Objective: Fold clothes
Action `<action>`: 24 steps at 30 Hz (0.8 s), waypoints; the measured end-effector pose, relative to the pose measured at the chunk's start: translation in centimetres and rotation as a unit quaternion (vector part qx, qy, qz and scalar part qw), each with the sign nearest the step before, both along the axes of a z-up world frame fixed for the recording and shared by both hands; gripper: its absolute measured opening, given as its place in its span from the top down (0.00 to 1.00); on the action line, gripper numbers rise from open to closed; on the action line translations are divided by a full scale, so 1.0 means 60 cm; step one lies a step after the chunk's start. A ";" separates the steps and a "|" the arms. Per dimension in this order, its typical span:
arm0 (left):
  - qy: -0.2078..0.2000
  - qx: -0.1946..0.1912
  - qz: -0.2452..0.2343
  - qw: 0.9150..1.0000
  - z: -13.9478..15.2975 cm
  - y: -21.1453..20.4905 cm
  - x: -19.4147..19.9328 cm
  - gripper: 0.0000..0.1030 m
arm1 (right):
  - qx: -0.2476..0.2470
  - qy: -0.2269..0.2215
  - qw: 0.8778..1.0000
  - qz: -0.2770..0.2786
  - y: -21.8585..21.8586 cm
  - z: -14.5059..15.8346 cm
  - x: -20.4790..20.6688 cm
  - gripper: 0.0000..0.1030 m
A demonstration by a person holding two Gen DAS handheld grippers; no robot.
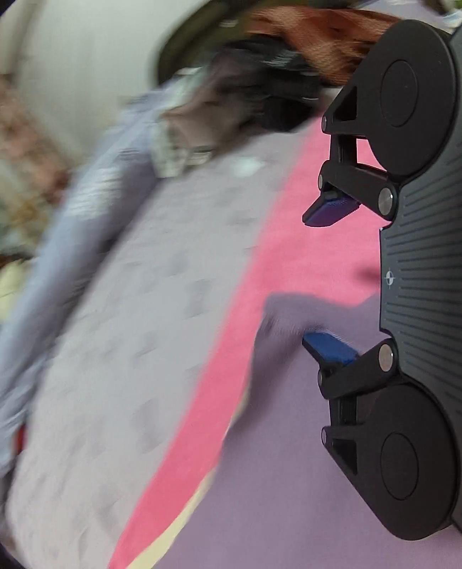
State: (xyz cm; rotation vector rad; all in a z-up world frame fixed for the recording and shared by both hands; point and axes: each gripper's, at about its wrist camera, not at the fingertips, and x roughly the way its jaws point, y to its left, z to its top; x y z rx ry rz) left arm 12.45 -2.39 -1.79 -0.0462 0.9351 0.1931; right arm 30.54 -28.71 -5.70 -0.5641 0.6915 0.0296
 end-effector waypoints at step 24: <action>0.022 -0.060 0.051 0.997 -0.074 0.046 0.038 0.00 | 0.091 0.053 0.975 -0.198 -0.081 -0.019 0.070 0.29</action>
